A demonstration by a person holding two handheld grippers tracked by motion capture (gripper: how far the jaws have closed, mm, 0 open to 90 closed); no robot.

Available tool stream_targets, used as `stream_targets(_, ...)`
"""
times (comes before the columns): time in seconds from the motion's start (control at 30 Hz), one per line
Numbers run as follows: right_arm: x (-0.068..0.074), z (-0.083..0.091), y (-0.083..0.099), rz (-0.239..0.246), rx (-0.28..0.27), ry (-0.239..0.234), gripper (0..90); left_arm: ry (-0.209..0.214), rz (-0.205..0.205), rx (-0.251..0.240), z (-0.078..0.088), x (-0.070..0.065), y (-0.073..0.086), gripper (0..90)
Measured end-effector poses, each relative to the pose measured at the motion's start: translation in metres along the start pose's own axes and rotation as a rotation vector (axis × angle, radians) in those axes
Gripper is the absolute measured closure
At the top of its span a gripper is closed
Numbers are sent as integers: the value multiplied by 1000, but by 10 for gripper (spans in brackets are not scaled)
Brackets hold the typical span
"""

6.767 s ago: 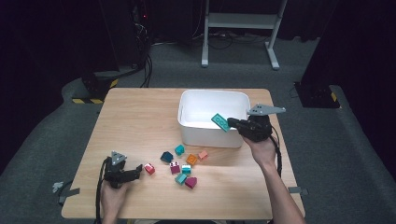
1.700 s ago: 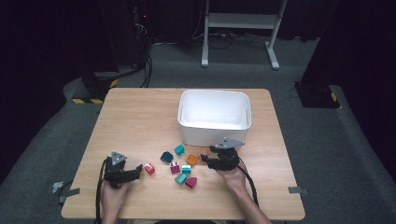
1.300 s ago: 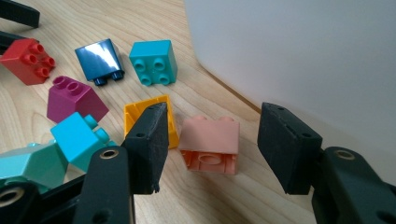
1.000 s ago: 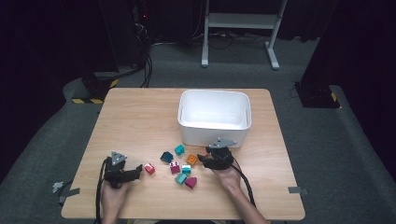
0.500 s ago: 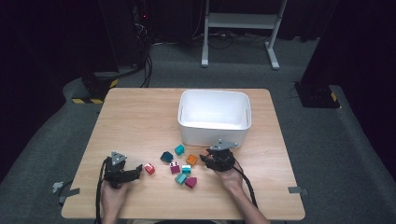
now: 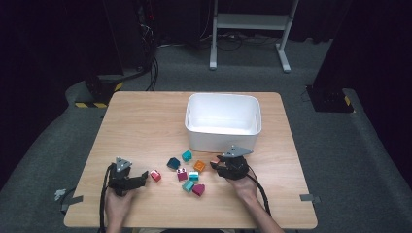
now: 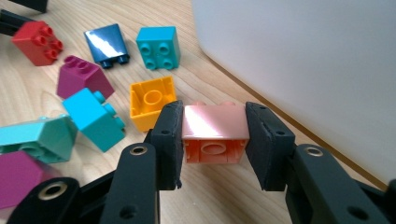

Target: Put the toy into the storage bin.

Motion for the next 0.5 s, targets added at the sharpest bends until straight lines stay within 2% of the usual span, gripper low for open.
stream_targets(0.5, 0, 16, 1, -23, -26, -48, 589, 0, 0, 0, 0, 0, 0, 152)
Point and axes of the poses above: each handheld gripper's, and its own axes: z roughly backward along the jaws, y roughly out of its underside, x roughly to its left, the point moved 9 cm from there along -z, roughly forward along the jaws, and after that the axes turned 4 degrees about x, right-handed, at the moved point
